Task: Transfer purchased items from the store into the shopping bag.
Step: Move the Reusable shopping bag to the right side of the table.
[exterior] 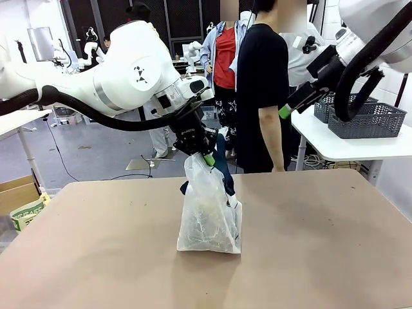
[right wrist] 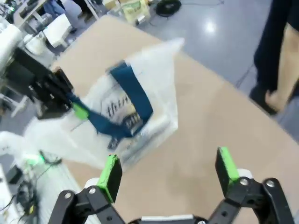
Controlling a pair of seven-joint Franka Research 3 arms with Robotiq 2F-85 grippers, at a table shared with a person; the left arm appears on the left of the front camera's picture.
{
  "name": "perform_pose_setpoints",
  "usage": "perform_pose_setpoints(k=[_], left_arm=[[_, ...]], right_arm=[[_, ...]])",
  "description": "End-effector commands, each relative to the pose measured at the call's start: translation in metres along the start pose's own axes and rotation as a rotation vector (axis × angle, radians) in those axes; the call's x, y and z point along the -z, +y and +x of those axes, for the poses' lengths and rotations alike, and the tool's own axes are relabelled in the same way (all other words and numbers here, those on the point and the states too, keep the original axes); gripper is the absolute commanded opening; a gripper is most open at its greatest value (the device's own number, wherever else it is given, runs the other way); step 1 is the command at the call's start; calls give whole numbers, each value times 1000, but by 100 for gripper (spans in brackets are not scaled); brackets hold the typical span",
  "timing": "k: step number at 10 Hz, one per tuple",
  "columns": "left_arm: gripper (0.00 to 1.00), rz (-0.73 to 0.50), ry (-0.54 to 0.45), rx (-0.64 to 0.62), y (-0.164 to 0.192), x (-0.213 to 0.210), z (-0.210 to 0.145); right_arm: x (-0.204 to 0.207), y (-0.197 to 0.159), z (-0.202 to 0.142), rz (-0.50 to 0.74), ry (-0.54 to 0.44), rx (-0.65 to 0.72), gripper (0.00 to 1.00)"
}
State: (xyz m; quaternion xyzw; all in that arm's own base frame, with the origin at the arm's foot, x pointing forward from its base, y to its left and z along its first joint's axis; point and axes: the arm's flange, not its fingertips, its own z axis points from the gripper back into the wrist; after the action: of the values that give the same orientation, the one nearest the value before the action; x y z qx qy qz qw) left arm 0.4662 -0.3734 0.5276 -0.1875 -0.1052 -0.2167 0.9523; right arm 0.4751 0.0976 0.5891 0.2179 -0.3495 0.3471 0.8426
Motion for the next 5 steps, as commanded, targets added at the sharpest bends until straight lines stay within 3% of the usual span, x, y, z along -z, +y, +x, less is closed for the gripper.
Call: perform_pose_setpoints(k=[1,5], left_arm=[[0,1,-1,-2,1,-1,0],[0,1,-1,-2,1,-1,0]], right_arm=[[-7,-5,-6,0,94,28,100],[-7,-5,-6,0,94,28,100]])
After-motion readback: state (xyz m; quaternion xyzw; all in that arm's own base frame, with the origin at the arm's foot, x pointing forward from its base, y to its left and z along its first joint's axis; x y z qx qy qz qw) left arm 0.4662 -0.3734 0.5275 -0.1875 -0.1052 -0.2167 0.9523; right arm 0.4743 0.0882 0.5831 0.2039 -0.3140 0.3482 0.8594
